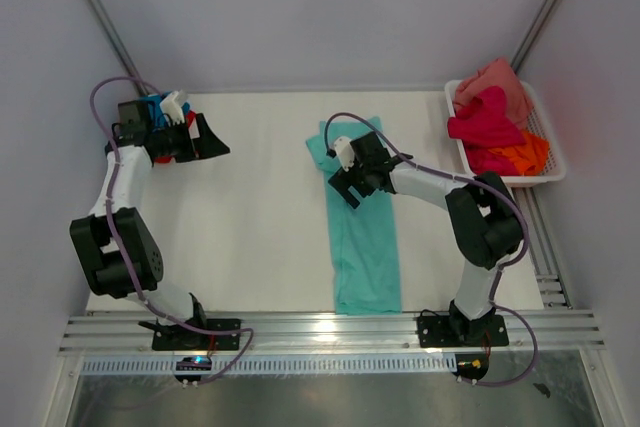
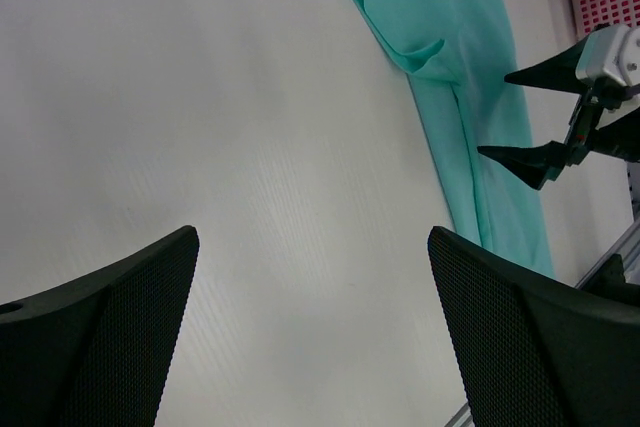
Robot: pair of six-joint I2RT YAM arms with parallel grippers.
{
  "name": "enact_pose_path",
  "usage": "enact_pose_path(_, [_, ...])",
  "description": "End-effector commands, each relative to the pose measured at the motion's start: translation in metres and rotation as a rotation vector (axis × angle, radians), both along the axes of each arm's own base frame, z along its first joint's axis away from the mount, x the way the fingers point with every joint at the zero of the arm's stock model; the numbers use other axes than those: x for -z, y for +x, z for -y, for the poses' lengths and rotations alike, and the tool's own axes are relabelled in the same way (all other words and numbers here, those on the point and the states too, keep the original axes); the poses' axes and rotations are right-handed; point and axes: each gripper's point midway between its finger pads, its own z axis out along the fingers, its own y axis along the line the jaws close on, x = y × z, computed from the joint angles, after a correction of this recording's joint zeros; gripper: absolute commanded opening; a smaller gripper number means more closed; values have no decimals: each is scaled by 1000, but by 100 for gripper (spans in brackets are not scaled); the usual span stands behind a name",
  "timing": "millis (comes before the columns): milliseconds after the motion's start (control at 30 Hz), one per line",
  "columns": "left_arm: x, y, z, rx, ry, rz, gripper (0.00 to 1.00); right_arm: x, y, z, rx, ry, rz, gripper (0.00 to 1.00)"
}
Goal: Fold and stack the t-shirts
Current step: Fold the tshirt
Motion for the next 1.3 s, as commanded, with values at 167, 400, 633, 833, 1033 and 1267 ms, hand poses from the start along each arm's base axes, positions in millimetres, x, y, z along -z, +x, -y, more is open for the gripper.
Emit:
enact_pose_path(167, [-25, -9, 0, 31, 44, 86, 99, -9, 27, -20, 36, 30, 0, 99])
enact_pose_path(400, [-34, -14, 1, 32, 54, 111, 99, -10, 42, -31, 54, 27, -28, 99])
enact_pose_path(633, [-38, -16, -1, 33, 77, 131, 99, -4, 52, -37, 63, 16, -57, 99])
enact_pose_path(833, [-31, -17, -1, 39, 81, 125, 99, -13, 55, -31, 84, 4, -17, 99])
enact_pose_path(1033, [-25, -15, 2, 34, 53, 109, 99, -5, 60, -27, 115, -18, -7, 99])
enact_pose_path(1267, [-20, -17, 1, 41, 62, 104, 99, -7, 71, -29, 136, -29, 8, 99])
